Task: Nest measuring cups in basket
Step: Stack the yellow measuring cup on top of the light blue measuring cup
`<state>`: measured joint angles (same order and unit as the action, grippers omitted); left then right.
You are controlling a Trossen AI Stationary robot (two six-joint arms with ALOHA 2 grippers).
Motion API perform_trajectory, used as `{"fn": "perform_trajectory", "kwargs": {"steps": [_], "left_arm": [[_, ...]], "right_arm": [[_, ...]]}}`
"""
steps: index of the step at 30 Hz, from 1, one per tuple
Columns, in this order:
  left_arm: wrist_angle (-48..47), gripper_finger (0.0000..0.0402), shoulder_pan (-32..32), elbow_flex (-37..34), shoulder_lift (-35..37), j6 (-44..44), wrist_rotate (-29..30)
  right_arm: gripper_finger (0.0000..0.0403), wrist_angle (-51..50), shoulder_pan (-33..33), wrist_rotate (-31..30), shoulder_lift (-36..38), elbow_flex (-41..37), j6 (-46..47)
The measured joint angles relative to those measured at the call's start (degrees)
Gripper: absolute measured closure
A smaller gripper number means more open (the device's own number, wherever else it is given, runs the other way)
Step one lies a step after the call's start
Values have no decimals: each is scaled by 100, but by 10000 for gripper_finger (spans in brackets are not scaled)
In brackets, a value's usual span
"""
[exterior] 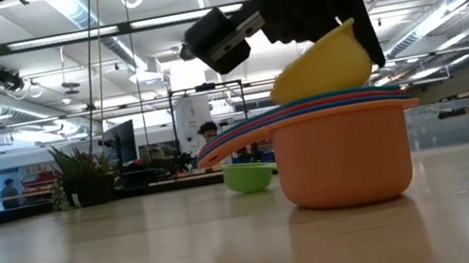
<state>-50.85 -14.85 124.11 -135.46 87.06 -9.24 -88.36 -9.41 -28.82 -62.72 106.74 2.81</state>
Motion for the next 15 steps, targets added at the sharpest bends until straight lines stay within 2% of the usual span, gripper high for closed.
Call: {"fn": "perform_trajectory", "kwargs": {"steps": [3, 9, 15], "left_arm": [[119, 381, 23, 3, 13, -283, -321], [227, 309, 117, 3, 15, -979, -451], [227, 271, 232, 3, 15, -1106, -755]], "right_arm": [[400, 0, 0, 0, 0, 0, 0], [400, 0, 0, 0, 0, 0, 0], [400, 0, 0, 0, 0, 0, 0]]}}
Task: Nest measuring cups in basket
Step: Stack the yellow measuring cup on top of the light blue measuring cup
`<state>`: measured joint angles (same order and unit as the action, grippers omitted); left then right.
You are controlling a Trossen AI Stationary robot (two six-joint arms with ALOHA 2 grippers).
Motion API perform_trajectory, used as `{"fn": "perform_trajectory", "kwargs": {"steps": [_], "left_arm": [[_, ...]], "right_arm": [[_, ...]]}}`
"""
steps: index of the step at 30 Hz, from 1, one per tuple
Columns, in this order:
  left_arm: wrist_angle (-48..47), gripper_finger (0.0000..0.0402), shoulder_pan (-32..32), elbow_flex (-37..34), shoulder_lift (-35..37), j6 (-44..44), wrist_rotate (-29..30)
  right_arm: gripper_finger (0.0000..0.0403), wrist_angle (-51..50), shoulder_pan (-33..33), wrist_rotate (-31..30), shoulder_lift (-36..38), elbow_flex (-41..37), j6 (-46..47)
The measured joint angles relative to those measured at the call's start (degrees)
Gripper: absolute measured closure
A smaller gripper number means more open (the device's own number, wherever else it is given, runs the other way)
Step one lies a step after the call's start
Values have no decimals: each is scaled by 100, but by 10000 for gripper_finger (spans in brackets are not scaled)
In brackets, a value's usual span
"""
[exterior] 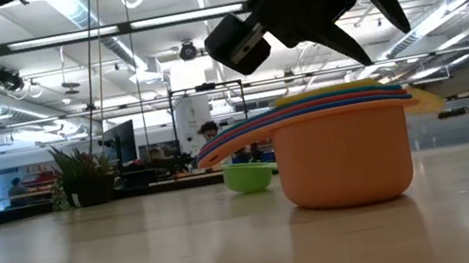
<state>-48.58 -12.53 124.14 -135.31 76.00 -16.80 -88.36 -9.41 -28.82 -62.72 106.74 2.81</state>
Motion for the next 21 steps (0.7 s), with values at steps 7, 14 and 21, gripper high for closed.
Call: {"fn": "perform_trajectory", "kwargs": {"steps": [7, 14, 21], "left_arm": [[84, 269, 84, 113, 71, -53, -283], [-1146, 304, 85, 1080, 315, -946, 587], [-2757, 388, 82, 775, 1066, -1742, 1086]], "right_arm": [[400, 0, 0, 1, 0, 0, 0], [401, -75, 0, 726, -13, -26, 459], [402, -146, 4, 1449, 78, -829, 1883]]}}
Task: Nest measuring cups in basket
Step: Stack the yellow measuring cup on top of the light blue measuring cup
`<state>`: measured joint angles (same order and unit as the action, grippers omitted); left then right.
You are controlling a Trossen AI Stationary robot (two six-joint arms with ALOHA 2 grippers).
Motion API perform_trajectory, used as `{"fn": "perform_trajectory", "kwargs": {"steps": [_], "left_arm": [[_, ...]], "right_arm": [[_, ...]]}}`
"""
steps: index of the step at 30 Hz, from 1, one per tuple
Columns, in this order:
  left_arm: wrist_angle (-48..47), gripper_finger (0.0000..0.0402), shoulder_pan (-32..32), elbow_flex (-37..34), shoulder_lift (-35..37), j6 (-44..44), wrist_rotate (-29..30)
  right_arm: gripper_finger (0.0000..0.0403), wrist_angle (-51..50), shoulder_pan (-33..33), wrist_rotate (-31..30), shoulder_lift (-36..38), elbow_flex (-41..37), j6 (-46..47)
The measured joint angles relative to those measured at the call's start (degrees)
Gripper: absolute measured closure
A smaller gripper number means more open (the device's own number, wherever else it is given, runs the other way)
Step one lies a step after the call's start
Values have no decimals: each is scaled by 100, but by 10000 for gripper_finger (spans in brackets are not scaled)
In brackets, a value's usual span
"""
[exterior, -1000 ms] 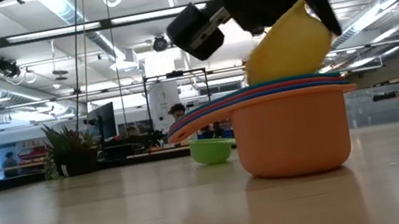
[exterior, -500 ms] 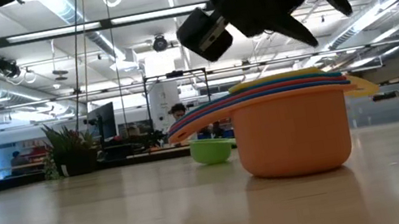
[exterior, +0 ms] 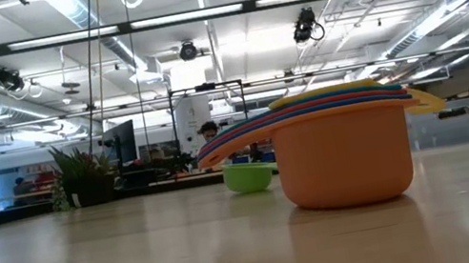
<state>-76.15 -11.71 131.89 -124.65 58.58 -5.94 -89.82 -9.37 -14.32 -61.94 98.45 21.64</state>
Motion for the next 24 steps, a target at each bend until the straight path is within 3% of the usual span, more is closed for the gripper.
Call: {"fn": "perform_trajectory", "kwargs": {"steps": [5, 9, 13, 20, 24], "left_arm": [[-1529, 394, 4, -10, 252, -789, 325], [-1121, 397, 32, -145, 389, -2054, 99], [-1397, 398, 59, -541, 432, -2697, 135], [-1237, 399, 69, -1738, 741, -3271, 20], [-925, 399, 105, -2390, 1356, -3258, 57]], "right_arm": [[402, 253, -4, 816, 25, -955, 1291], [402, 790, -11, 1647, 47, -1801, 2127], [402, 1640, -207, 2279, 42, -2610, 2644], [402, 2810, -456, 2277, 38, -3425, 2966], [402, 2856, -476, 1931, 59, -3472, 2972]]}}
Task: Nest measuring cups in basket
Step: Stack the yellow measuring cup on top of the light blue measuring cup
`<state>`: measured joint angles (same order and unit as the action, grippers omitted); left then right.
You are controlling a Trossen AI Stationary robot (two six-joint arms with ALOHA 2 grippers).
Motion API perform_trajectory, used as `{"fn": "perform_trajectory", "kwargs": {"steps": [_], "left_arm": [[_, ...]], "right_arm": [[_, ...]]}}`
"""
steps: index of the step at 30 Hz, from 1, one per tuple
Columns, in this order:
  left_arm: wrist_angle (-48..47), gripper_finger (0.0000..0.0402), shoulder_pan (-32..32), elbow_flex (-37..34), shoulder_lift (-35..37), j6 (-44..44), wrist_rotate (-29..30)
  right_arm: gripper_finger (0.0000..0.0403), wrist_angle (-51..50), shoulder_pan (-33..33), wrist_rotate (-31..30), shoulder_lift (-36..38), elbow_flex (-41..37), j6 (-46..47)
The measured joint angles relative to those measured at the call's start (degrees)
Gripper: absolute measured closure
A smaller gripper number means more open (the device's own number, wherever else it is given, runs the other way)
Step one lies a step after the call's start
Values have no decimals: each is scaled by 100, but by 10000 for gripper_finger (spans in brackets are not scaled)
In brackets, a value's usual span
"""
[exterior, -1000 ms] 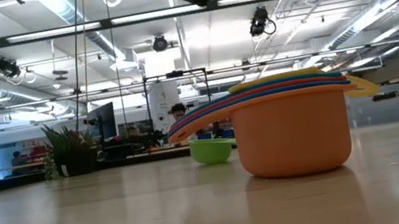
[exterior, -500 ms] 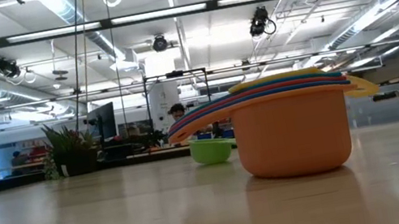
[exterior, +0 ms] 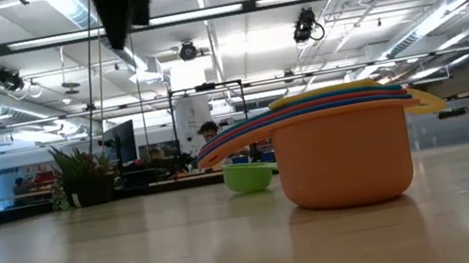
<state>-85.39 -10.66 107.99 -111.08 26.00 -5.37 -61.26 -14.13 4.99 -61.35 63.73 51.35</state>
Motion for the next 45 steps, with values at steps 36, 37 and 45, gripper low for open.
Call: {"fn": "perform_trajectory", "kwargs": {"steps": [36, 37, 45], "left_arm": [[9158, 400, -671, -6549, 1835, 2484, -900], [9225, 400, -677, -6491, 1701, 2483, -892], [9492, 400, -648, -5993, 1018, 2281, -972]], "right_arm": [[402, 5109, -986, 650, -1215, -2717, 3164], [402, 5240, -979, 720, -1349, -2716, 3164], [402, 6255, -884, 1191, -2395, -2715, 3131]]}}
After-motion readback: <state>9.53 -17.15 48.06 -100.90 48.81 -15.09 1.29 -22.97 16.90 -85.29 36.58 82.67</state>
